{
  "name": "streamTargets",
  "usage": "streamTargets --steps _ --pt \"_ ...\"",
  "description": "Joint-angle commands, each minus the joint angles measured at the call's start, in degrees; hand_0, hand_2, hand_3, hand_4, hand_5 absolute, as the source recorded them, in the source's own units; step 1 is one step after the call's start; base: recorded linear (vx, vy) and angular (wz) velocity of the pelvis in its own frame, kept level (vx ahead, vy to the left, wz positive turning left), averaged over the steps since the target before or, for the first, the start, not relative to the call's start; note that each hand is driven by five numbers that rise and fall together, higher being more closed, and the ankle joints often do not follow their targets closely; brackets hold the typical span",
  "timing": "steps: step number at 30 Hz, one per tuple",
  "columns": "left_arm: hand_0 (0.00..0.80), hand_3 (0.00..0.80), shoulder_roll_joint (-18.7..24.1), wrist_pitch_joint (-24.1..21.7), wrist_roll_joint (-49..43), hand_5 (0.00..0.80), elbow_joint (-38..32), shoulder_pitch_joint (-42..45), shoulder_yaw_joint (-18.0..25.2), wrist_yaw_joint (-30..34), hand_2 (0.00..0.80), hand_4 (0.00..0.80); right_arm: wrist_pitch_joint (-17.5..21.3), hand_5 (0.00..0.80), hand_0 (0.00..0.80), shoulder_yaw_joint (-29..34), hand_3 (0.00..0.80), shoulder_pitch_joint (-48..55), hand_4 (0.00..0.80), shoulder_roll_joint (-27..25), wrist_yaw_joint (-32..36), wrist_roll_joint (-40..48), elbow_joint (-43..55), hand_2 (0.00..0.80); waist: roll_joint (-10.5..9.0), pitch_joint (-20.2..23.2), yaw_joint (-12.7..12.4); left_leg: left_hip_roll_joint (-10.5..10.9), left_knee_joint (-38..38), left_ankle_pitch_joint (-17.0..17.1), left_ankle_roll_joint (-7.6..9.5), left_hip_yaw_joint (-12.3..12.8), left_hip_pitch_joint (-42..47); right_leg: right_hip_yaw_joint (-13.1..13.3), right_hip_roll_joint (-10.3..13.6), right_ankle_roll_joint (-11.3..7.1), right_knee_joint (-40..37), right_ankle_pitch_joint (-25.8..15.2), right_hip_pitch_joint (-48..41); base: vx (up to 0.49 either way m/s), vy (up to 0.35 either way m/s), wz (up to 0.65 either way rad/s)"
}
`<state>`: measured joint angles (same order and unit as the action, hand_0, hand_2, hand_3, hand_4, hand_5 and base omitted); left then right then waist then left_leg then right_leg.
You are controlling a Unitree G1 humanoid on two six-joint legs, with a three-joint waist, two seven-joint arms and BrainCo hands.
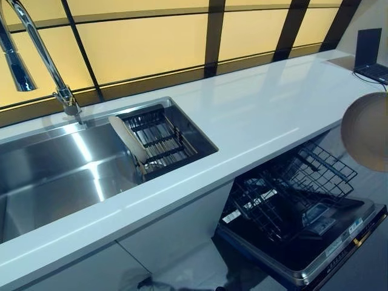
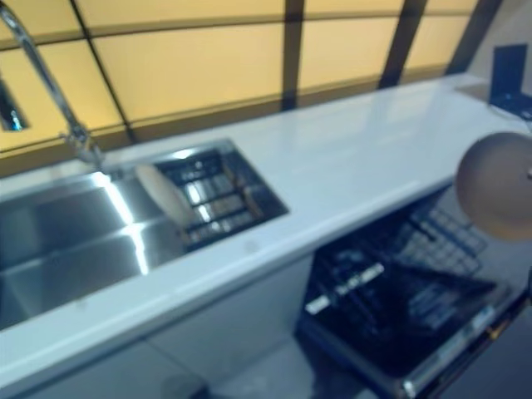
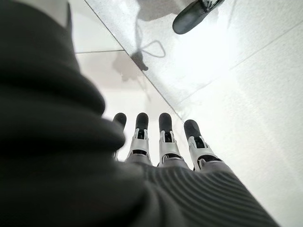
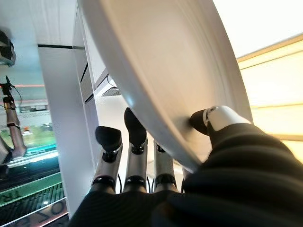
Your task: Take plates into dishwasher
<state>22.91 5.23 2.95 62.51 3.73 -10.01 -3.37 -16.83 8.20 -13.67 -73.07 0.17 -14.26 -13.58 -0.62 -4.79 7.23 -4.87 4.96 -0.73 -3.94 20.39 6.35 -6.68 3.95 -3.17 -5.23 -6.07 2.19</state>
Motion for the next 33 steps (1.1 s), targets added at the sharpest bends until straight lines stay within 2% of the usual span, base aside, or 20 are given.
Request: streamTargets --steps 1,5,11,26,33 --pt "0.0 0.0 1.64 -1.04 -2.19 0.0 4.57 -2.58 0.68 -0.33 0.0 0.0 0.1 0.8 0.8 -1.16 0.8 -2.9 0.8 1.57 -4.5 -9.22 0.93 0.8 -1.4 -1.23 -0.07 -0.21 0.04 -6.64 4.17 -1.55 2.26 -0.83 1.38 -4.75 0.23 5.81 -4.31 -0.047 -0.02 -0.03" --pt "0.0 0.0 1.31 -0.76 -1.57 0.0 4.45 -3.23 0.26 -0.13 0.0 0.0 -1.62 0.8 0.8 -4.89 0.8 -3.94 0.8 3.99 -5.06 -15.17 0.62 0.8 -0.32 -2.48 -0.3 -0.19 0.04 -6.48 4.27 -1.68 1.57 -0.82 1.63 -4.73 0.23 5.63 -3.52 -0.052 -0.01 -0.03" --pt "0.0 0.0 0.92 -0.59 -1.58 0.0 4.34 -3.24 0.55 -0.35 0.0 0.0 -2.39 0.8 0.8 -9.07 0.8 -5.07 0.8 6.08 -5.03 -19.53 -0.63 0.8 0.66 -2.94 -0.8 0.05 0.04 -6.54 4.39 -2.08 1.33 -1.12 2.03 -4.73 0.23 5.61 -3.24 -0.007 -0.001 0.0" --pt "0.0 0.0 0.71 -0.51 -2.87 0.0 3.31 -4.17 -0.26 0.94 0.0 0.0 -5.56 0.8 0.8 -17.79 0.8 -8.79 0.8 12.19 -8.16 -20.52 -7.04 0.8 1.85 -3.5 -2.43 0.32 0.04 -6.47 4.48 -3.12 0.9 -1.89 2.62 -4.66 0.23 5.67 -2.98 0.0 0.0 0.0" --pt "0.0 0.0 0.56 -0.55 -2.05 0.0 2.6 -4.32 -1.51 0.55 0.0 0.0 -7.09 0.8 0.8 -22.77 0.8 -13.11 0.8 12.25 -8.84 -23.41 -12.33 0.8 2.84 -4.1 -3.58 0.37 0.04 -6.03 4.27 -3.67 0.33 -2.24 2.99 -4.47 0.23 5.54 -2.48 0.0 0.0 0.0"
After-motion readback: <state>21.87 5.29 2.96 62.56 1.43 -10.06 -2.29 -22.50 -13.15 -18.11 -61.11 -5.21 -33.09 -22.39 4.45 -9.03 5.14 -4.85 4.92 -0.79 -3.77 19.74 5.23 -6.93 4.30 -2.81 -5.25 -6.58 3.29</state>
